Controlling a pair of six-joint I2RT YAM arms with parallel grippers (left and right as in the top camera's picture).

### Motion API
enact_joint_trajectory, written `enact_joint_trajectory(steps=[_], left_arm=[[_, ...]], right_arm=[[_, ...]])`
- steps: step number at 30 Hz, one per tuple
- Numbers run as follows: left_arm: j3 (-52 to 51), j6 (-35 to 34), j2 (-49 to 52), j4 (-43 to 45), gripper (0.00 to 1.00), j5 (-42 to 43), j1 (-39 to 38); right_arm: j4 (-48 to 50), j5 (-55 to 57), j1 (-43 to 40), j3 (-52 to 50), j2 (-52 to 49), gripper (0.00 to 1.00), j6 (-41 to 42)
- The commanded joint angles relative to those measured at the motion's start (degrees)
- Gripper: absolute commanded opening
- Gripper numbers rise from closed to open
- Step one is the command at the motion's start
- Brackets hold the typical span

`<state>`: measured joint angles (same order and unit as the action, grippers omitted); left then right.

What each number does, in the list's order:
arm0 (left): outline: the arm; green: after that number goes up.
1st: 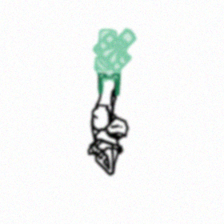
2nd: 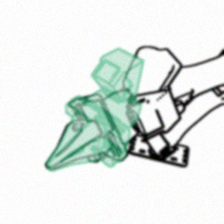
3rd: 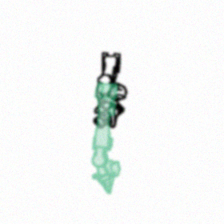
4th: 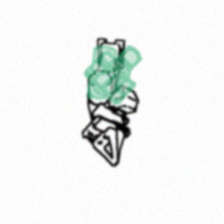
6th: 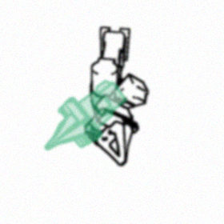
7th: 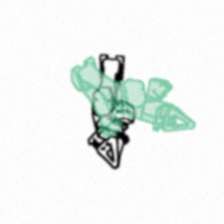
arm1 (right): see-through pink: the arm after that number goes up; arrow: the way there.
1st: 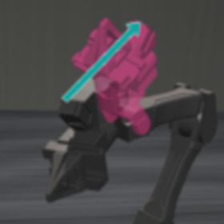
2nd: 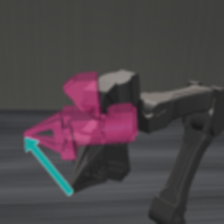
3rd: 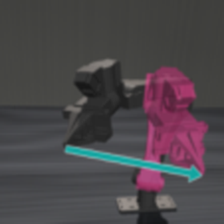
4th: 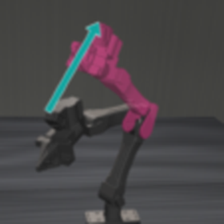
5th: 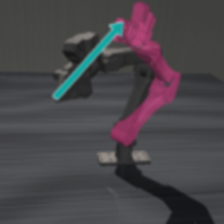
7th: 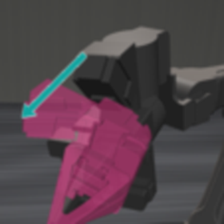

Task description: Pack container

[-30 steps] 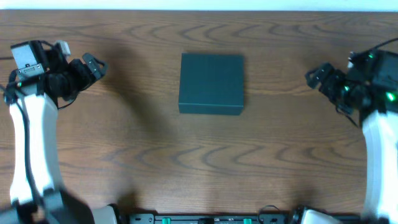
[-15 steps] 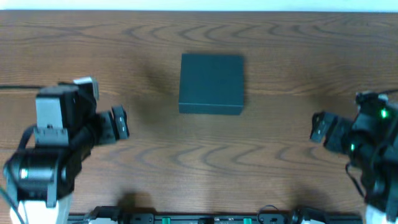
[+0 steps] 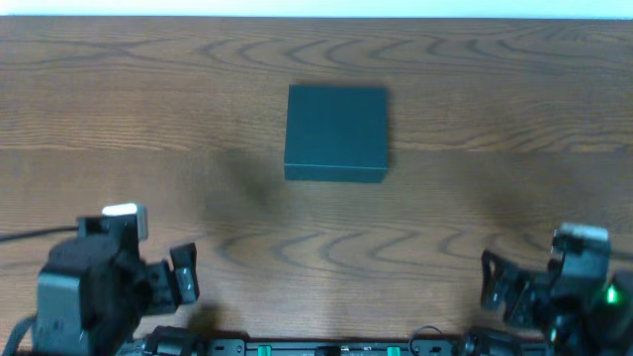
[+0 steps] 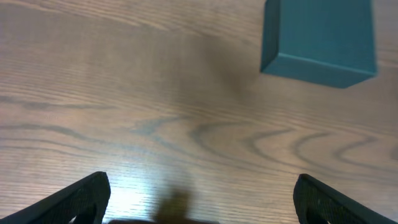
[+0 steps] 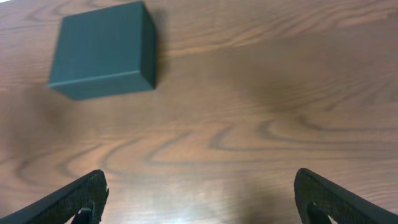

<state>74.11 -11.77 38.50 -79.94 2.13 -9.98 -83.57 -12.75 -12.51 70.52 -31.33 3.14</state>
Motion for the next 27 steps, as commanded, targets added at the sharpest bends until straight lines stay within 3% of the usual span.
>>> enact_joint_trajectory(steps=[1,14,18,21,27], left_arm=[[-0.5,1.5,-4.0,-1.6,0.96,3.1,-0.3],[-0.5,1.2,-19.3,-11.3,0.96,5.2,-0.2],[-2.5,1.0,-24.7,-11.3,0.96,6.1,0.4],[-10.1,1.0,-27.4,-2.5,0.96,5.9,1.5],[-30.7,1.5,-26.7,34.1,0.96,4.2,2.0]], right_arm=[[-2.7,-2.7,0.6,0.0,3.1,0.96,-1.7],[-13.2,-6.3,0.5,0.0,15.7,0.99,-2.0],[-9.8,-11.5,-0.5,-0.6,21.3,0.99,-2.0],[0.9,-11.9,-3.2,-4.9,23.6,0.99,-4.1],[25.7,-13.3,-6.0,-19.5,23.6,0.99,-1.5]])
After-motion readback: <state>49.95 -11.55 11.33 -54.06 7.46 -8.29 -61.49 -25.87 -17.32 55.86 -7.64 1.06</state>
